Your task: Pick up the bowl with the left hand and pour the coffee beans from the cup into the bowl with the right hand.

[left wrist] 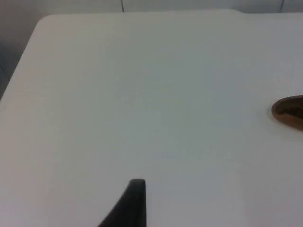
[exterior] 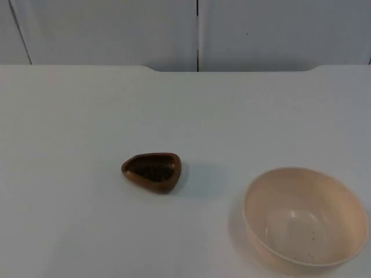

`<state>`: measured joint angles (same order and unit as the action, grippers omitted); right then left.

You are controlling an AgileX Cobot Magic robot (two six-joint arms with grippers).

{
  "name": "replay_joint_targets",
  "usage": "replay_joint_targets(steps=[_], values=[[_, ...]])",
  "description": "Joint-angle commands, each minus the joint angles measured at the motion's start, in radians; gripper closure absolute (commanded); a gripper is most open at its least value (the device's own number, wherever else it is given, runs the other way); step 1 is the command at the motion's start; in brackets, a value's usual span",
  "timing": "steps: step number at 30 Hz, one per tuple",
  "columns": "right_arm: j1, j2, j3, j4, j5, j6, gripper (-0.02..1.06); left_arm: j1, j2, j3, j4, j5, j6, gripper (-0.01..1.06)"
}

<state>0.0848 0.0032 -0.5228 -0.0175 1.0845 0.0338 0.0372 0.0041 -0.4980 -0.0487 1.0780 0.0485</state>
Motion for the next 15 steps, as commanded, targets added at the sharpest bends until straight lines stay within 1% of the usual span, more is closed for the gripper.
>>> replay_joint_targets(steps=[1, 7, 15], values=[[-0.007, -0.003, 0.007, -0.005, -0.007, -0.004, -0.01, 0.003, -0.004, -0.014, -0.019, -0.025, -0.005, 0.02], [-0.007, -0.003, 0.007, -0.005, -0.007, -0.004, -0.01, 0.003, 0.0, -0.047, -0.03, -0.041, -0.005, 0.02], [-0.007, -0.003, 0.007, -0.005, -0.007, -0.004, -0.01, 0.003, 0.111, -0.106, -0.055, -0.071, 0.006, 0.02]])
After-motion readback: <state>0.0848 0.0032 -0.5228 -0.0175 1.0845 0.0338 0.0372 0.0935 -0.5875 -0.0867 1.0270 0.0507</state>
